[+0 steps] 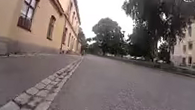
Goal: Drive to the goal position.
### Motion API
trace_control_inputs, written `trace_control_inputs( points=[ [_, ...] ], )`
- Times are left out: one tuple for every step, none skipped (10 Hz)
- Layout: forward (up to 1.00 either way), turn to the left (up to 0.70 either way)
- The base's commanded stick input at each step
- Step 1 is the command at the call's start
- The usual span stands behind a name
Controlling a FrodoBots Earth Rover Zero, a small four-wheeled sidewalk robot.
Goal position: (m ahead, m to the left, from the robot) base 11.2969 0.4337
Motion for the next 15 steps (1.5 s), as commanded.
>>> trace_control_inputs(
  points=[
    [0.70, -0.35],
    [0.70, -0.19],
    [0.70, 0.00],
    [0.70, 0.00],
    [0.70, 0.00],
    [0.70, 0.00],
    [0.70, 0.00],
    [0.70, 0.00],
    [0.70, 0.00],
    [0.70, 0.00],
    [0.70, 0.00],
    [0.70, 0.00],
    [0.70, 0.00],
    [0.70, 0.00],
    [0.70, 0.00]
  ],
)
